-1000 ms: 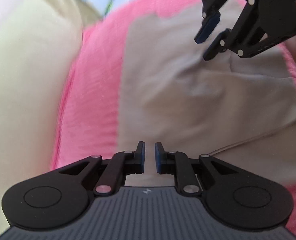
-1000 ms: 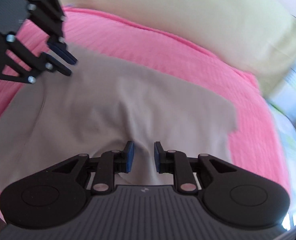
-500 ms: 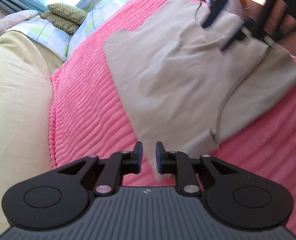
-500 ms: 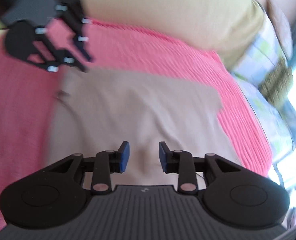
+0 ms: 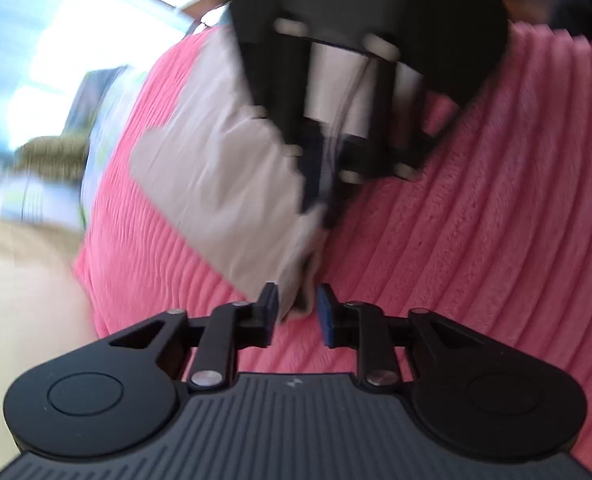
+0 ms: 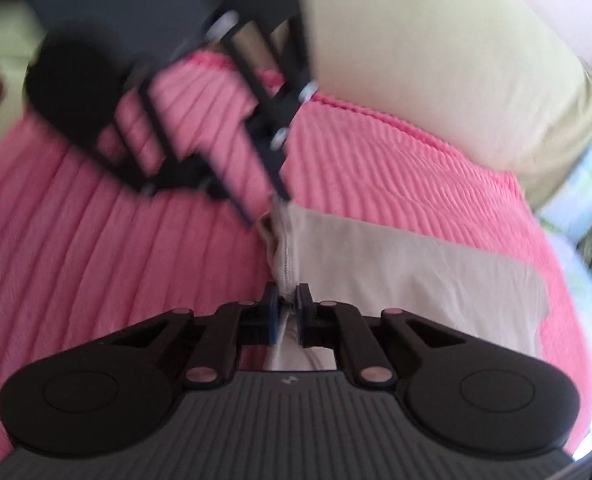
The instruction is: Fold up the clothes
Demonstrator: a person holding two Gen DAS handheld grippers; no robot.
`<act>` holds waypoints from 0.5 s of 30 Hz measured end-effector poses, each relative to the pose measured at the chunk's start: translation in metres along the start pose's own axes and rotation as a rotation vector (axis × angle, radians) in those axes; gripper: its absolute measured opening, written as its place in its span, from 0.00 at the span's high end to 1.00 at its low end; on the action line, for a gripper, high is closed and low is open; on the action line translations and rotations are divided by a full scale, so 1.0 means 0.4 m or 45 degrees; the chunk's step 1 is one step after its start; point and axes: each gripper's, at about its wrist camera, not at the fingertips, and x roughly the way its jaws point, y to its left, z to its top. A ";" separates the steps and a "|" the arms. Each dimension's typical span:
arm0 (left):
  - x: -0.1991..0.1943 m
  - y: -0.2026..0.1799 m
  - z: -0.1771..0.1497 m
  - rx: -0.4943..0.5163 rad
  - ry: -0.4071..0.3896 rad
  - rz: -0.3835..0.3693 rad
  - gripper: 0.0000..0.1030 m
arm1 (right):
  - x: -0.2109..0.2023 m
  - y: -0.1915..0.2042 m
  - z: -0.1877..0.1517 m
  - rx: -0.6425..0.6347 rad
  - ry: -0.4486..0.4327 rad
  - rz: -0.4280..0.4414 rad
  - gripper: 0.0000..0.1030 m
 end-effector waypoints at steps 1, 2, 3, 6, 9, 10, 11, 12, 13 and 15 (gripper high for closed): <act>0.014 -0.005 0.003 0.041 -0.004 0.005 0.59 | -0.004 -0.008 0.001 0.020 -0.003 0.001 0.95; 0.029 -0.009 0.005 0.086 -0.005 0.011 0.59 | -0.008 -0.017 0.001 0.055 -0.010 0.003 0.95; 0.038 -0.013 0.006 0.115 -0.005 0.015 0.59 | -0.012 -0.027 0.002 0.101 -0.018 0.004 0.95; 0.076 -0.023 0.011 0.237 -0.012 0.056 0.70 | -0.019 -0.044 0.002 0.183 -0.032 0.021 0.95; 0.090 -0.010 0.020 0.272 -0.018 0.030 0.89 | -0.062 -0.040 -0.009 0.209 0.014 -0.014 0.84; 0.095 -0.006 0.024 0.283 -0.020 0.020 0.89 | -0.092 -0.037 -0.021 0.212 0.023 -0.044 0.78; 0.097 0.002 0.025 0.279 -0.024 0.010 0.89 | -0.126 -0.031 -0.040 0.206 0.042 -0.085 0.67; 0.098 0.006 0.026 0.274 -0.026 0.001 0.89 | -0.158 -0.023 -0.062 0.190 0.072 -0.122 0.63; 0.100 0.011 0.027 0.267 -0.027 -0.014 0.89 | -0.188 -0.016 -0.081 0.165 0.108 -0.149 0.63; 0.107 0.011 0.028 0.282 -0.028 -0.020 0.88 | -0.228 0.001 -0.131 0.106 0.187 -0.193 0.62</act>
